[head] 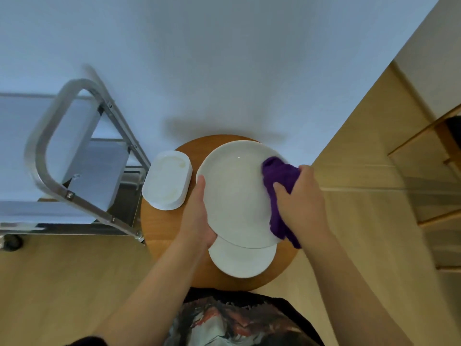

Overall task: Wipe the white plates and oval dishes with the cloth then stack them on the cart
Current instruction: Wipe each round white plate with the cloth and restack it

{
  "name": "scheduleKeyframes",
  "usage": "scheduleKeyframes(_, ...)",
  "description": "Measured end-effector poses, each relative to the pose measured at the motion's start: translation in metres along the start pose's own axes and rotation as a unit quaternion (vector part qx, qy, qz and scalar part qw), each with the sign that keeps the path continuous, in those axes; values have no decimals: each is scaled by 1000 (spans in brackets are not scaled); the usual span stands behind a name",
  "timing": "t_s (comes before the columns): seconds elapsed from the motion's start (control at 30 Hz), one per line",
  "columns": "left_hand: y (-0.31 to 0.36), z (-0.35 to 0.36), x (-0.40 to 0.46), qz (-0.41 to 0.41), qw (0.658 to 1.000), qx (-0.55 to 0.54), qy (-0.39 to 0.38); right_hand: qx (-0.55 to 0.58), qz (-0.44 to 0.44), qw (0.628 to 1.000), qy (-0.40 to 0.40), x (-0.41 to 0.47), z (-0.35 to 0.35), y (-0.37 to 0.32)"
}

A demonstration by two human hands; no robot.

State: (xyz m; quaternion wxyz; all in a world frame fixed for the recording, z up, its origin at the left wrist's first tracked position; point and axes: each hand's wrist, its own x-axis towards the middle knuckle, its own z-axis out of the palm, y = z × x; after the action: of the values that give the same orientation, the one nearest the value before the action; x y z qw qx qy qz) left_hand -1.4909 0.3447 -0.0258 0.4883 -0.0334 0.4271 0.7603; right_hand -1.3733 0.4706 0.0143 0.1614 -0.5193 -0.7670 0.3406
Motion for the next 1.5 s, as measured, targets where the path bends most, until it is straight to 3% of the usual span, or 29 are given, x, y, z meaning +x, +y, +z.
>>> scheduleKeyframes(0.13,-12,11,-10,19,999,7,31,-102,-25,992,76,1,31,-5)
scheduleKeyframes(0.33,-7,20,-18,43,996,83,5,34,-74,990,115,8,48,-35)
scheduleKeyframes(0.5,10,25,-15,82,993,82,4,29,-239,969,51,-11,59,-54)
scheduleKeyframes(0.63,18,23,-13,117,992,36,38,57,-301,952,11,-36,69,-47)
scheduleKeyframes(0.73,25,17,-13,78,995,-4,57,69,-331,938,-76,-42,66,-29)
scheduleKeyframes(0.83,38,9,-13,18,1000,-19,-6,18,-373,912,-172,-39,52,-5)
scheduleKeyframes(1.07,45,2,-10,-21,998,14,-51,-123,-450,842,-270,-26,18,0)
scheduleKeyframes(1.1,48,3,-10,-26,998,19,-52,-106,-449,848,-261,-24,12,-8)
scheduleKeyframes(1.17,54,7,-10,-26,996,49,-65,-45,-474,868,-143,-16,3,-28)
scheduleKeyframes(1.2,58,10,-10,-19,994,73,-76,-38,-501,862,-61,-9,1,-37)
scheduleKeyframes(1.27,63,17,-12,-7,989,115,-90,-91,-576,811,53,9,-1,-50)
scheduleKeyframes(1.33,67,22,-14,-10,985,138,-108,-190,-649,734,61,29,-2,-49)
scheduleKeyframes(1.4,68,23,-17,-8,983,142,-113,-233,-681,693,38,47,-4,-41)
scheduleKeyframes(1.43,68,22,-17,0,984,140,-107,-242,-681,691,37,52,-7,-36)
scheduleKeyframes(1.5,72,21,-18,27,987,128,-98,-253,-643,721,50,56,-12,-25)
